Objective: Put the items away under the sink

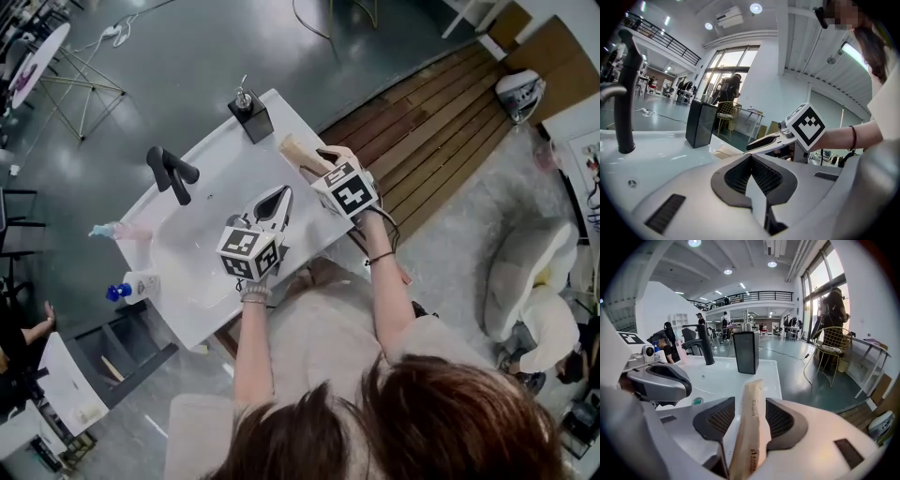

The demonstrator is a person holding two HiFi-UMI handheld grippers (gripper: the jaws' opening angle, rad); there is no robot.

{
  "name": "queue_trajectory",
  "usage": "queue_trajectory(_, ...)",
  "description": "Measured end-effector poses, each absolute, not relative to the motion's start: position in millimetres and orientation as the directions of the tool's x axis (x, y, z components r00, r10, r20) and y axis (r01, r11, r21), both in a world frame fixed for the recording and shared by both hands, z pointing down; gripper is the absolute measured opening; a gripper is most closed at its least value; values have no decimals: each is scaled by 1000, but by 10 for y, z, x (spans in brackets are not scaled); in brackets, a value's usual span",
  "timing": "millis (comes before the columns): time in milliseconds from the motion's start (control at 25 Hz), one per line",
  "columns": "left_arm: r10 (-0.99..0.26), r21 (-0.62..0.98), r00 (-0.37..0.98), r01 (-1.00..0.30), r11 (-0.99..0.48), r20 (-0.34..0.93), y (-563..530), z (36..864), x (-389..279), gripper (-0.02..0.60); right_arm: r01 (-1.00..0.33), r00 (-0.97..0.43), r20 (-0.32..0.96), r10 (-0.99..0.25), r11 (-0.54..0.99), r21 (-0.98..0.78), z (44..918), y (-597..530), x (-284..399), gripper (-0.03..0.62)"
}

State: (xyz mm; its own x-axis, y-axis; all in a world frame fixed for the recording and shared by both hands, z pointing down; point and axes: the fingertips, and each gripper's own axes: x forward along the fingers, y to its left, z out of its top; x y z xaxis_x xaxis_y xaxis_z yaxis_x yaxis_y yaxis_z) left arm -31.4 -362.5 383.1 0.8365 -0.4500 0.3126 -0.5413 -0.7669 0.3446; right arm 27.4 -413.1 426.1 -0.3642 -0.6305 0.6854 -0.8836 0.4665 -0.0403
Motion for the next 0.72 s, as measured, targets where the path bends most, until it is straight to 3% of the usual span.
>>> queue_trajectory(720,-455,337,819,-564,-754,350,-3683,3938,-310,0,-864,-294,808,-510,503,3,4573,-4214,249,184)
